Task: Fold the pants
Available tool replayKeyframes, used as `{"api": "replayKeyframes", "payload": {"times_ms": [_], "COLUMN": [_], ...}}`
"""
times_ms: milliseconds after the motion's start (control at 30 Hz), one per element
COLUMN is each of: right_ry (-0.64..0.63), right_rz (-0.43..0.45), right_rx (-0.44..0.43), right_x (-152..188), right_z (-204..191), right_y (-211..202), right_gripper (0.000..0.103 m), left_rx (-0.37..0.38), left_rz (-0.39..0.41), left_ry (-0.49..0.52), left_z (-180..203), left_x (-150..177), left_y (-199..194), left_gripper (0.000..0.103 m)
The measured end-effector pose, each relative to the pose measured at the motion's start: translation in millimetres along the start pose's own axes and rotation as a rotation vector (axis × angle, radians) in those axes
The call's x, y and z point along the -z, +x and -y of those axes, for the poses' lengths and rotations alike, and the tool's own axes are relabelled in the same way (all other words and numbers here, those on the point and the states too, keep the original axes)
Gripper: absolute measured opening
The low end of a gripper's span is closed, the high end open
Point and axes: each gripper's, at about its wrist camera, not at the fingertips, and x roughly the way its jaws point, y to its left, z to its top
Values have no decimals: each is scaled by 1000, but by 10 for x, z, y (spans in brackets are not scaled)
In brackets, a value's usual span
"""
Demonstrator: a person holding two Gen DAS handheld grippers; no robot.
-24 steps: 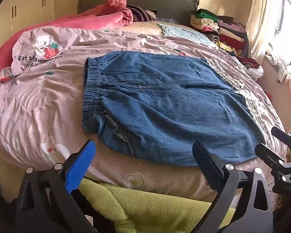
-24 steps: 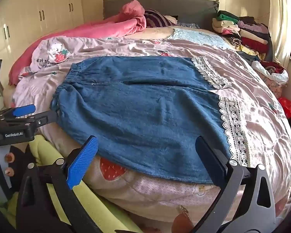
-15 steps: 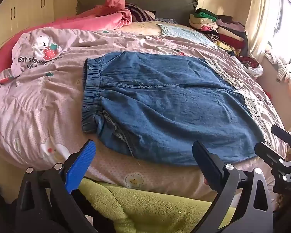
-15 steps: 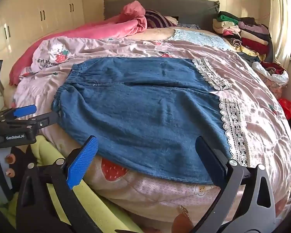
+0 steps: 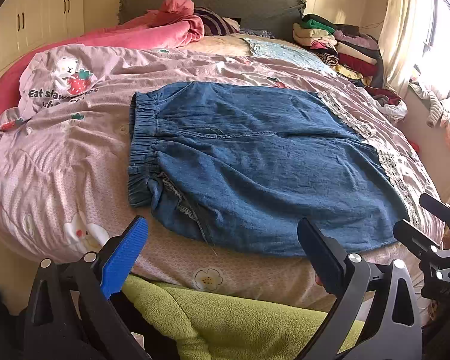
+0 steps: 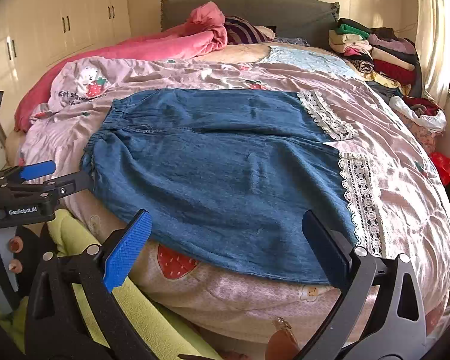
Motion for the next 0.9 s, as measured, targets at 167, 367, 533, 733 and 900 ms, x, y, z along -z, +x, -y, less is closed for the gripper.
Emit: {"api": "replayKeyframes", "payload": {"times_ms": [167, 367, 533, 733, 900], "right_ry": [6, 3, 0, -1, -3], "right_rz": [-1, -2, -4, -2, -4], "right_rx": [3, 2, 2, 1, 1], "right_x": [-8, 8, 14, 28, 30], "right_z": [12, 9, -6, -14, -16], "right_y": [-6, 5, 10, 14, 16], "right_gripper": [95, 95, 95, 95, 95], "left_rx": [2, 1, 1, 0, 2], "left_rz": [2, 2, 4, 5, 4], "left_ry": [1, 2, 3, 4, 5], "left_z": [3, 16, 17, 17, 14], "left_x": [1, -17, -14, -10, -14], "left_y": [-4, -21, -23, -22, -35], "left_gripper": [99, 99, 99, 99, 99]}}
